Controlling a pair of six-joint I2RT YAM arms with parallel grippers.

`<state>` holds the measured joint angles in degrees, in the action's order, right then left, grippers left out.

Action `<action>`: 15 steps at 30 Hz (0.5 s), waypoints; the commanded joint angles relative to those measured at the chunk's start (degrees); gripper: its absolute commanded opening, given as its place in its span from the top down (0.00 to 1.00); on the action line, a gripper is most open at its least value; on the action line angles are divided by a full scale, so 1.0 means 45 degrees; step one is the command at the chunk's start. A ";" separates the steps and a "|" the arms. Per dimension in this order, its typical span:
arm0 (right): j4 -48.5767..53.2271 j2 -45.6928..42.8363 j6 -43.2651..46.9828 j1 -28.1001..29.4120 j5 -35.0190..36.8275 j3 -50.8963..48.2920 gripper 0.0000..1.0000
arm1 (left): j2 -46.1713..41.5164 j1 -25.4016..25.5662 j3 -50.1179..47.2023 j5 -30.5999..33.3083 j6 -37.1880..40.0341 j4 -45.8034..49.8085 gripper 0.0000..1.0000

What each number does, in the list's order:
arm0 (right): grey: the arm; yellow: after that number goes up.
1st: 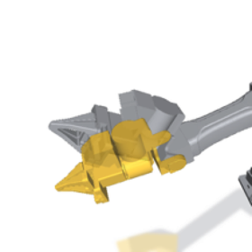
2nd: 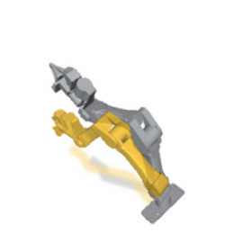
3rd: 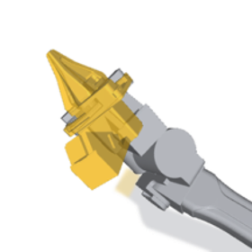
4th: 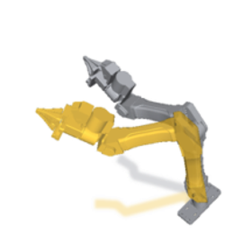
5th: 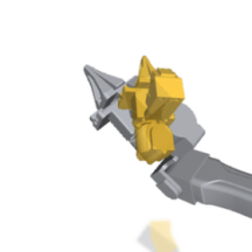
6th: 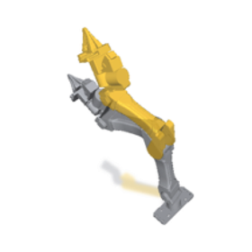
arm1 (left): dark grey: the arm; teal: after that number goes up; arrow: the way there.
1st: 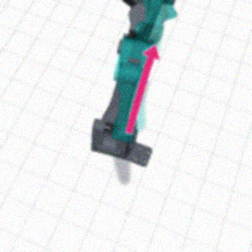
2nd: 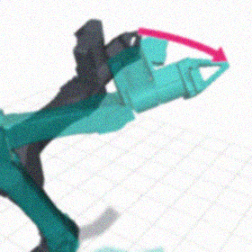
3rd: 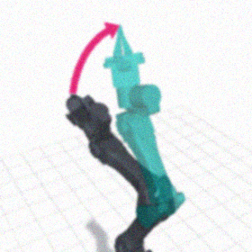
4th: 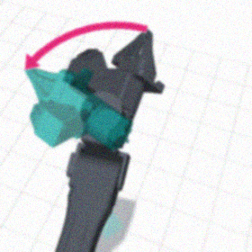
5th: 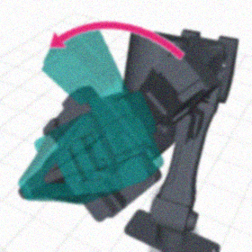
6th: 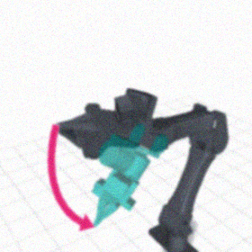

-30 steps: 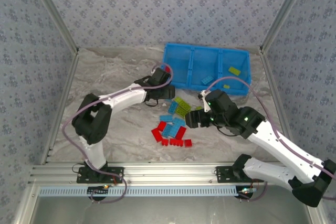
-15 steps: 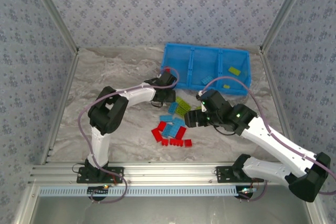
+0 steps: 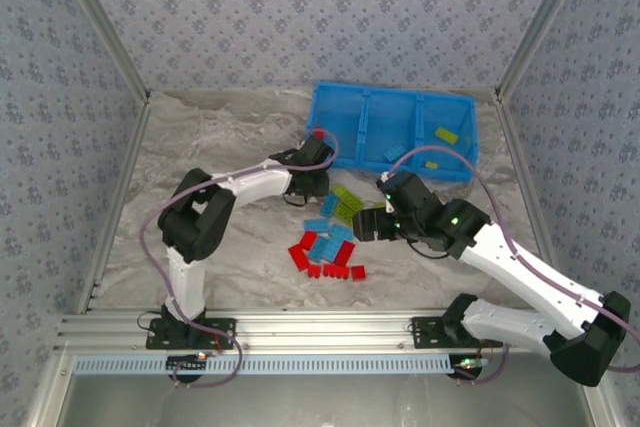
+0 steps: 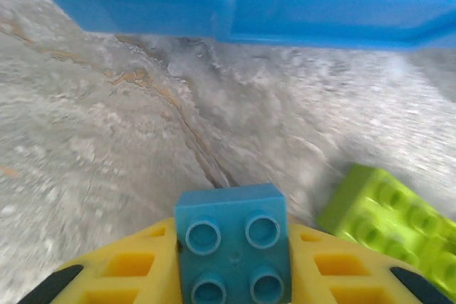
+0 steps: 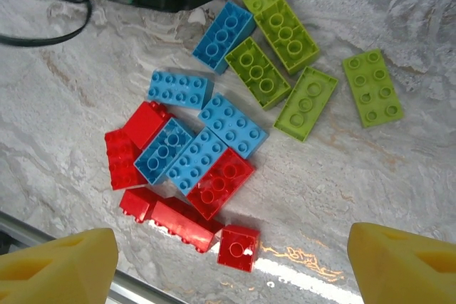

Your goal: Sort the legos into containers by color

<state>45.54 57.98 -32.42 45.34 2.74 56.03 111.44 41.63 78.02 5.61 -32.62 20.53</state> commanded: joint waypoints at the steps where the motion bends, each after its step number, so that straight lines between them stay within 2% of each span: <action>1: 0.0213 -0.0681 -0.0534 -0.0095 0.1123 0.0406 0.14 | -0.1923 0.0925 0.0714 0.0263 0.0410 -0.0201 0.72; 4: 0.0366 -0.1319 -0.1002 -0.0111 0.2493 0.0604 0.14 | -0.1605 0.1787 0.1953 0.0519 0.1143 -0.0315 0.72; 8: 0.0595 -0.2534 -0.1768 -0.0122 0.4130 0.0503 0.14 | 0.0191 0.2264 0.4089 0.1192 0.2192 -0.0861 0.73; 12: 0.0963 -0.3588 -0.2272 -0.0170 0.4698 0.0272 0.14 | 0.2613 0.2246 0.6799 0.1838 0.3135 -0.1053 0.74; 15: 0.1589 -0.4018 -0.2499 -0.0188 0.4781 0.0264 0.14 | 0.4707 0.2195 0.9684 0.1962 0.3863 -0.0246 0.72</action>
<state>48.45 40.86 -40.82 44.86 20.45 56.73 125.64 52.16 113.86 11.73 -20.45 16.25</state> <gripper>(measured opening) 0.864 0.318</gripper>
